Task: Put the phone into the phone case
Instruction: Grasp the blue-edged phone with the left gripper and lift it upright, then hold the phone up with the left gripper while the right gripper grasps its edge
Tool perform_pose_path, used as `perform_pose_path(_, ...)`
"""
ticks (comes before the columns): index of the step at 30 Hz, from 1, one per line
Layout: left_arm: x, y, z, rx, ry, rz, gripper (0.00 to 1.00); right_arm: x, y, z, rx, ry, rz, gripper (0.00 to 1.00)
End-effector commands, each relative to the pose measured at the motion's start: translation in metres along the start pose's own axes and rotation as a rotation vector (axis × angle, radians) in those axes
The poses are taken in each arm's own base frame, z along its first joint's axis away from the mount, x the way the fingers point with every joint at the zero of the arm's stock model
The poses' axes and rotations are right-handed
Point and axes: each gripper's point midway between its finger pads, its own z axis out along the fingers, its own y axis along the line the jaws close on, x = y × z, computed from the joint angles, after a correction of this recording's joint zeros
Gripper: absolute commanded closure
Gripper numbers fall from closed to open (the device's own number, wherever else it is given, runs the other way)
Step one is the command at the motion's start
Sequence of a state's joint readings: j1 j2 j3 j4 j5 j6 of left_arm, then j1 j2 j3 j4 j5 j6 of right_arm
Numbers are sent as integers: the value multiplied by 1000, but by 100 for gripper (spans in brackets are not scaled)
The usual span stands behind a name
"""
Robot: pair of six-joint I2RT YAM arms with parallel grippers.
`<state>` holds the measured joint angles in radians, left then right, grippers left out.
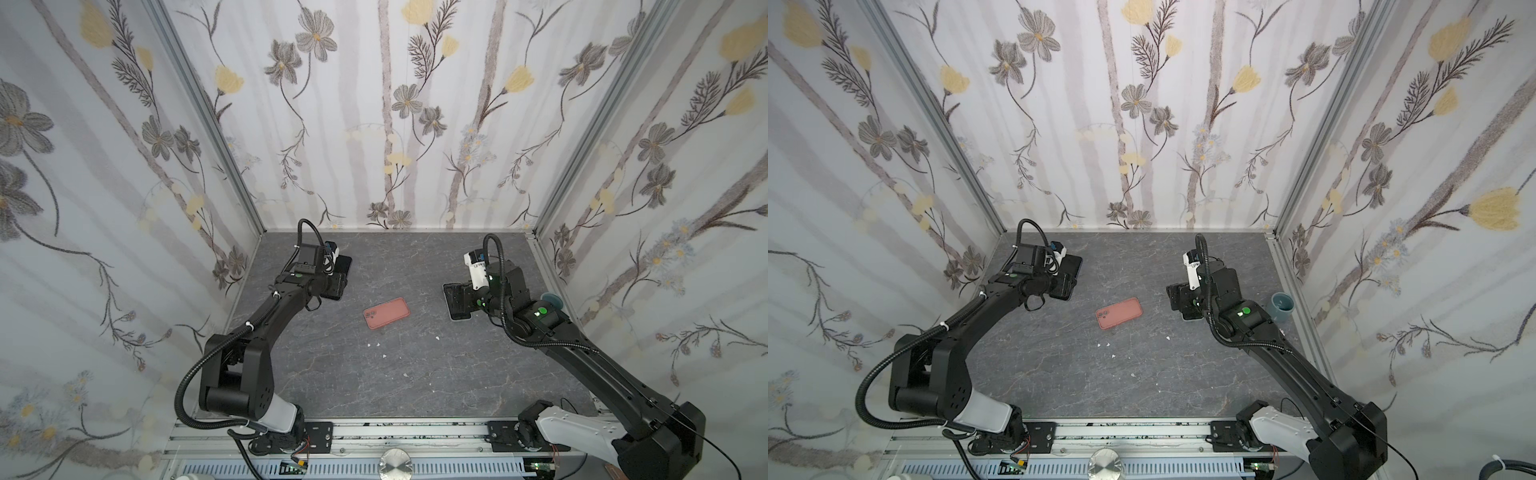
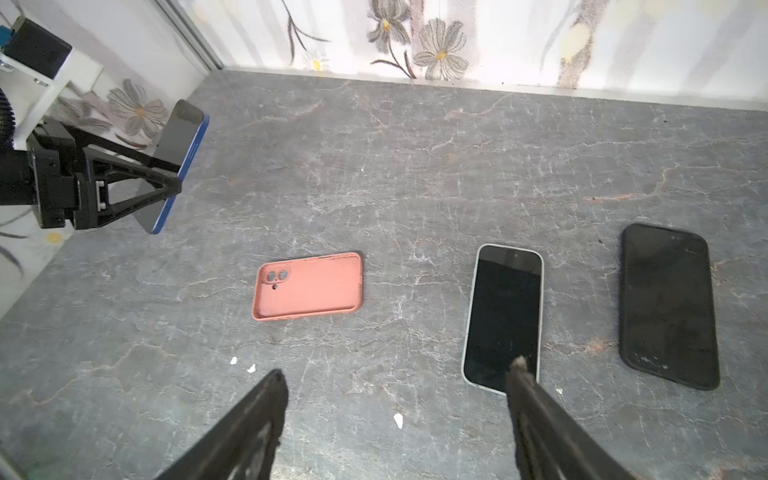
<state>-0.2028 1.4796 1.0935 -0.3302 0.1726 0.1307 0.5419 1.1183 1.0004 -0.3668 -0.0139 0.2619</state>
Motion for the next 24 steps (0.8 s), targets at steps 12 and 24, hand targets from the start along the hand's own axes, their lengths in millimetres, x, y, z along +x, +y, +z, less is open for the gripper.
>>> perform_pose_path(12, -33, -163, -111, 384, -389, 673, 64, -44, 86, -23, -455, -24, 59, 22)
perform_pose_path(24, -7, -191, -115, 403, -324, 868, 67, -32, 123, -26, -708, 88, 95, 26)
